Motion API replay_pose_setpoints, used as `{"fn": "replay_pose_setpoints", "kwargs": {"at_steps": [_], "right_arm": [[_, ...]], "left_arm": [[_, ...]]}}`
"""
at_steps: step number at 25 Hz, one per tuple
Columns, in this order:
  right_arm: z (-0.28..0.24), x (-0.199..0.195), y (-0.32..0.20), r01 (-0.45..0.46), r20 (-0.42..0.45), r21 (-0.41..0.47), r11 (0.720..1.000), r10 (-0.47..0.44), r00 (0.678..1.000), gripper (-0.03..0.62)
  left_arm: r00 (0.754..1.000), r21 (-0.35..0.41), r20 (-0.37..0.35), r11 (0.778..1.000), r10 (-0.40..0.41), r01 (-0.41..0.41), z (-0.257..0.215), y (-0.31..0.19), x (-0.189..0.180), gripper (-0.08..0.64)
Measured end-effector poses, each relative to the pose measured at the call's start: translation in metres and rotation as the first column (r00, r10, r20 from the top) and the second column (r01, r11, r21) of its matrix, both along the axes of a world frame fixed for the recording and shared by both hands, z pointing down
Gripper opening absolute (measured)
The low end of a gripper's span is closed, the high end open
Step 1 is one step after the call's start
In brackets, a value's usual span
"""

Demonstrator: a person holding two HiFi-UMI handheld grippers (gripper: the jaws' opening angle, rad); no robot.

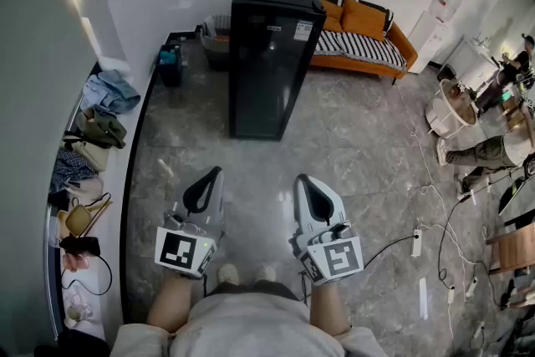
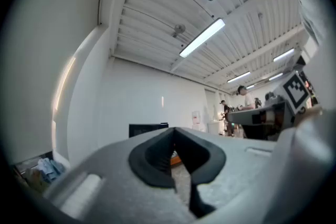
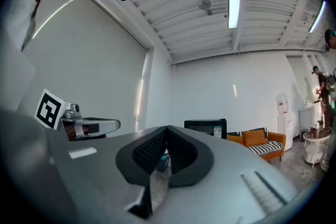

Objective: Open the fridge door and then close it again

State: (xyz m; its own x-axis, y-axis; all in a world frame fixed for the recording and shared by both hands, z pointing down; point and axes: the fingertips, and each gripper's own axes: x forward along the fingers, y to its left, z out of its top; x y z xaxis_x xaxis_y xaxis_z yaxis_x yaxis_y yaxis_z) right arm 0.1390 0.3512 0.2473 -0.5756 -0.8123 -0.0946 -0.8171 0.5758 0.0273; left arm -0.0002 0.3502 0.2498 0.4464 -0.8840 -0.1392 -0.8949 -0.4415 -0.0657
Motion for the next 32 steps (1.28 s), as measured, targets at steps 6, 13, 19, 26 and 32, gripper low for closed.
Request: {"fn": "replay_pose_setpoints", "kwargs": {"at_steps": [6,13,19,26,32], "right_arm": [[0.000,-0.011,0.002,-0.007,0.003,0.003,1.000,0.007,1.000,-0.011],[0.000,-0.028,0.007,-0.019,0.011,0.002,1.000,0.019,1.000,-0.011],[-0.008,-0.048,0.012,0.037,0.013,0.059,0.998,-0.038,0.999,-0.012],[-0.002,-0.068,-0.022,0.099,-0.044,0.045,0.994,-0.097,0.994,0.020],[-0.010,-0.075,-0.067,0.170,-0.089,0.142,0.975,-0.159,0.983,-0.003]], "left_arm": [[1.000,-0.003,0.000,1.000,0.005,-0.005,0.001,0.001,-0.011,0.002],[1.000,0.007,0.006,1.000,0.016,-0.016,-0.001,0.006,-0.027,0.002],[0.999,0.021,0.021,0.999,0.025,-0.026,0.000,0.006,-0.043,0.002],[0.999,0.028,0.029,0.999,0.023,-0.023,0.001,-0.019,-0.052,0.002],[1.000,0.027,0.031,1.000,0.004,-0.004,0.004,-0.073,-0.056,0.002]]}}
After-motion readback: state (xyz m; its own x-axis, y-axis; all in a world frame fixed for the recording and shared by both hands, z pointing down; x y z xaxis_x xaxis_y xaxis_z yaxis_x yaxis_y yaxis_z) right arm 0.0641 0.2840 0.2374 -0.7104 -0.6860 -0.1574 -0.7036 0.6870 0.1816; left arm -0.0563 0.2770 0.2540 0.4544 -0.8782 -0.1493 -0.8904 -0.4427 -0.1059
